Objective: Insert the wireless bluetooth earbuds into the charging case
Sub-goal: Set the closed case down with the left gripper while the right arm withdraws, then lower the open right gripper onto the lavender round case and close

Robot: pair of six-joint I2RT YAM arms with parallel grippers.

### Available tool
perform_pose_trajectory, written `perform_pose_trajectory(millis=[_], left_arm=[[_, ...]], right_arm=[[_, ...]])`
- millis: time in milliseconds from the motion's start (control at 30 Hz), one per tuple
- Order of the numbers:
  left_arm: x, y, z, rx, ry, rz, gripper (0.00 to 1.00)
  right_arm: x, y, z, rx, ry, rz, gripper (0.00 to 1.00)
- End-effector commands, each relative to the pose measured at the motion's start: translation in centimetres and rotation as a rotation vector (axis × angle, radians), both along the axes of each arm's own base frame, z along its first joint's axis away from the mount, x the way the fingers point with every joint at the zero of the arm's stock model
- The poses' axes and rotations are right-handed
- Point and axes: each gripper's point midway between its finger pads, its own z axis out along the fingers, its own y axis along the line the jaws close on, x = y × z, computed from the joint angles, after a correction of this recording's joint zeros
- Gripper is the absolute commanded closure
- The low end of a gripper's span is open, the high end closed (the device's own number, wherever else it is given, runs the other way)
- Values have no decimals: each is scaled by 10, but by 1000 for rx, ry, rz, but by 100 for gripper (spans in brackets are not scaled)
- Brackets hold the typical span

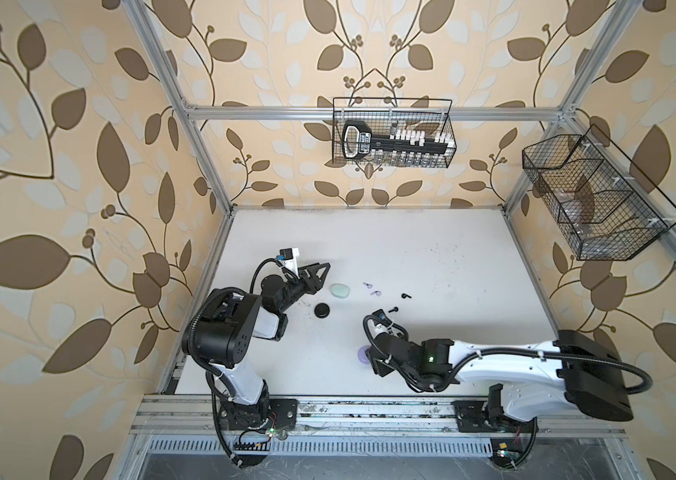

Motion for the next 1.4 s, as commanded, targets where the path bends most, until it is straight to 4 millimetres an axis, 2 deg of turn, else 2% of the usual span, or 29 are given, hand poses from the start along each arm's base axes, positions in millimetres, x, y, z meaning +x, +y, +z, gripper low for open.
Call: perform_pose_trajectory(millis=[0, 100, 233, 367, 500, 700, 833, 1033, 1167, 1367], left_arm=[[-6, 15, 23, -125, 13, 25, 33], [-14, 17, 29, -63, -25, 30, 1], [-20, 30, 29, 46, 20, 109, 1], [-24, 48, 18, 165, 179, 207, 1], [-32, 59, 23, 185, 256, 265, 1], [-44, 45, 40, 162, 228, 182, 1], [-54, 34, 51, 174, 175, 105, 1], [-59, 27, 56, 179, 159, 76, 1], [-60, 17, 57, 194, 148, 40, 1], [-60, 17, 56, 210, 151, 48, 1]], right_arm=[[1, 26, -2, 0, 9, 48, 31], [1, 32, -17, -46, 27, 57, 29], [5, 31, -28, -104, 25, 47, 29], [6, 26, -38, -145, 26, 35, 29], [10, 15, -44, -185, 19, -14, 33], [18, -13, -48, -166, 28, -137, 40], [23, -30, -53, -118, 61, -211, 40], [24, -47, -55, -61, 100, -276, 38], [21, -44, -48, -3, 116, -275, 35], [9, -21, -35, 47, 123, -209, 32]])
